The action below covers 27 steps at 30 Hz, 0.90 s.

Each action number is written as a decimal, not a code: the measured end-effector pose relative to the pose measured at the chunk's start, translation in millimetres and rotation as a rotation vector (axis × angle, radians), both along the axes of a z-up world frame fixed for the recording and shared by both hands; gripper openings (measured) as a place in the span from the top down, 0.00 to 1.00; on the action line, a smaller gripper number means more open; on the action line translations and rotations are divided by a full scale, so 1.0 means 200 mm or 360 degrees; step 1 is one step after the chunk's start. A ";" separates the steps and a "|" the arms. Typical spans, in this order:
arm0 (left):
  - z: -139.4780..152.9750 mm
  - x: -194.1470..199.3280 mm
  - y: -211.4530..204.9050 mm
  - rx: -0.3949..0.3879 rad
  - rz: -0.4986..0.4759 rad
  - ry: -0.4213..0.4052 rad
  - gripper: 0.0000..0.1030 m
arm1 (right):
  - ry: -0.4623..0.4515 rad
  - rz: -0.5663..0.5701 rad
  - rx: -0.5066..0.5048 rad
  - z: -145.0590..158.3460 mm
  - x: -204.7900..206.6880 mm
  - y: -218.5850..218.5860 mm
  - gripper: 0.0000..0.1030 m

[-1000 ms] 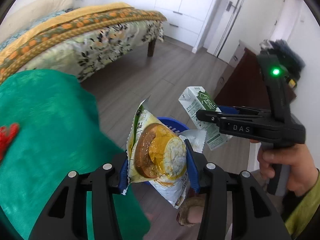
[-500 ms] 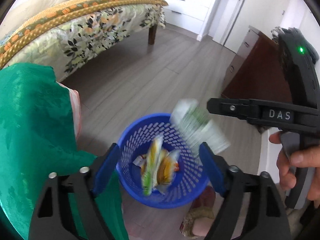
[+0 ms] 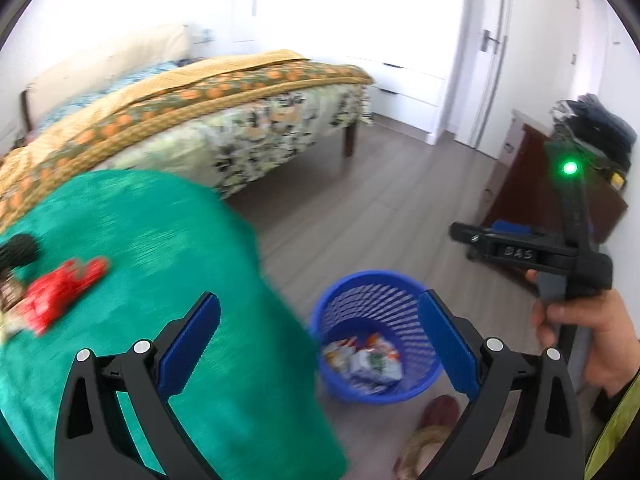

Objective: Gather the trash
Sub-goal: 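Swing both open tools back over the bed toward the remaining trash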

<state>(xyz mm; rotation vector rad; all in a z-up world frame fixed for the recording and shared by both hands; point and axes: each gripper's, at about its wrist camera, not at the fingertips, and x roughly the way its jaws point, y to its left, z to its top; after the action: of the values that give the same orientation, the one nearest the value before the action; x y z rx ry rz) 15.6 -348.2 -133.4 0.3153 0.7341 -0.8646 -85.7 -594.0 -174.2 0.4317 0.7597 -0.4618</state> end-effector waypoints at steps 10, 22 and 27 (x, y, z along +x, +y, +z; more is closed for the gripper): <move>-0.03 0.19 0.76 0.0176 0.0416 -0.0020 0.05 | -0.0053 0.0642 -0.0162 0.10 0.29 0.90 0.09; -0.10 0.56 1.45 0.0213 0.0748 0.0094 0.05 | 0.0119 0.1013 -0.0166 0.06 0.71 1.59 0.08; -0.18 0.64 1.56 0.0204 0.0751 0.0211 0.05 | 0.0180 0.1011 -0.0178 0.02 0.87 1.67 0.08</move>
<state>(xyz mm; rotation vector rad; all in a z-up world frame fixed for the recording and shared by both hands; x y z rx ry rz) 142.7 -36.2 -169.6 0.1866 0.9422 -0.3944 87.5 -259.5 -169.9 0.0451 0.9260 0.0687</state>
